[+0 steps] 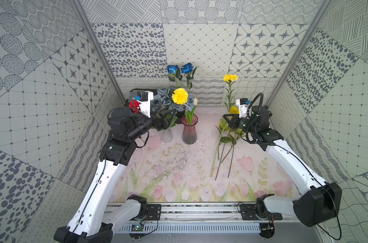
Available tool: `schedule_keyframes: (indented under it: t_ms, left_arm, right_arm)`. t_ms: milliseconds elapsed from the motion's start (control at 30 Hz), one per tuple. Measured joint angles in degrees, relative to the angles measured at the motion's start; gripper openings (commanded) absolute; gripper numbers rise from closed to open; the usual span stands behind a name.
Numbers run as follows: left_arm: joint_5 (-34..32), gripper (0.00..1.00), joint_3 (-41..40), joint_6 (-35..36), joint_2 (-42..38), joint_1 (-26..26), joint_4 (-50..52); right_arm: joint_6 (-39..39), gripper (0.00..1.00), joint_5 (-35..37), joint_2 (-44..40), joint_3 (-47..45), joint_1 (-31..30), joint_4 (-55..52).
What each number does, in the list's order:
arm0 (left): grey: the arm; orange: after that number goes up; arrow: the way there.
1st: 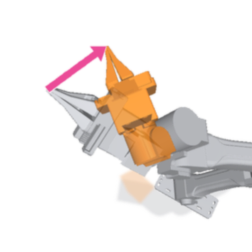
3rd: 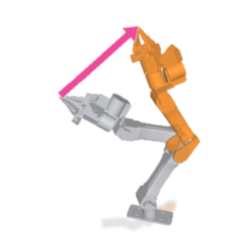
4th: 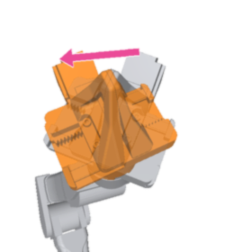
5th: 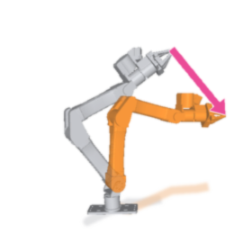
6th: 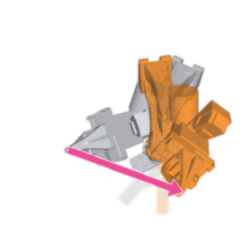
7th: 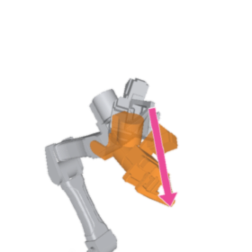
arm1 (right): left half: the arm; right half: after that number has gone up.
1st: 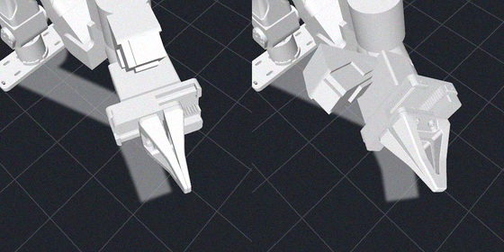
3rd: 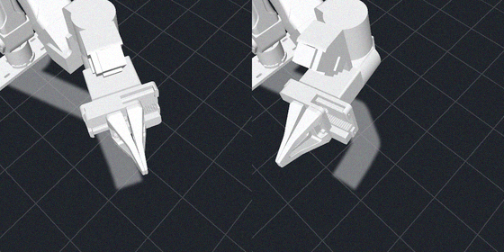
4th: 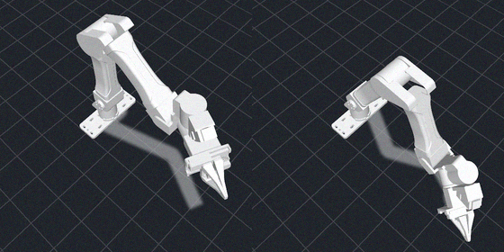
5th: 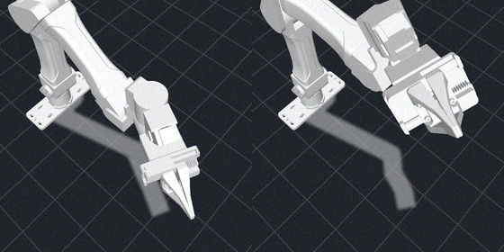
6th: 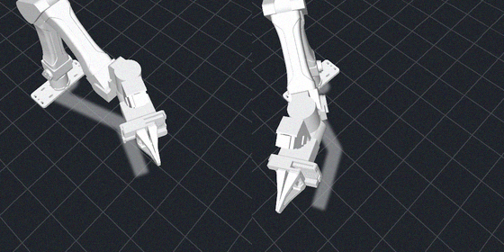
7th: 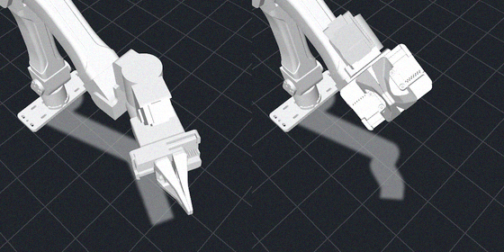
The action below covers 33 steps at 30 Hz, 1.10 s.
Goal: Pick out yellow flowers from the vase
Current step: Place the flower at the center of the board.
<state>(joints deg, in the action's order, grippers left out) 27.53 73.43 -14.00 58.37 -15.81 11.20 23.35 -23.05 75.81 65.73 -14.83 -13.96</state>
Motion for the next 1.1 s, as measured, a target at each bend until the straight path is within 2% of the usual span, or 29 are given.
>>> schedule_keyframes:
  t_ms: [267, 400, 900, 933, 1033, 1100]
  left_arm:
    - [-2.6, 0.89, -1.2, 1.8, 0.2, 0.0, 0.9]
    - [-3.0, 0.89, -2.0, 2.2, -0.1, 0.0, 1.0]
    - [-4.4, 0.89, -2.8, 3.1, -0.2, 0.0, 1.3]
    - [-4.5, 0.89, -2.8, 3.2, -0.3, 0.0, 1.4]
    - [-4.5, 0.89, -2.8, 3.5, -0.3, 0.0, 1.4]
    - [-4.5, 0.89, -2.8, 3.6, -0.2, 0.0, 1.4]
  right_arm:
    - [-2.2, 0.00, 1.5, 13.9, 2.2, 3.3, -15.0]
    - [-4.5, 0.00, 3.3, 17.7, 3.7, 3.8, -19.8]
    - [-8.8, 0.00, 6.7, 27.2, 8.1, 5.9, -25.4]
    - [-8.9, 0.02, 6.9, 27.5, 8.5, 5.9, -25.8]
    - [-9.1, 0.39, 7.2, 27.5, 8.7, 5.9, -26.3]
    - [-9.3, 0.49, 7.4, 27.5, 8.8, 5.9, -26.4]
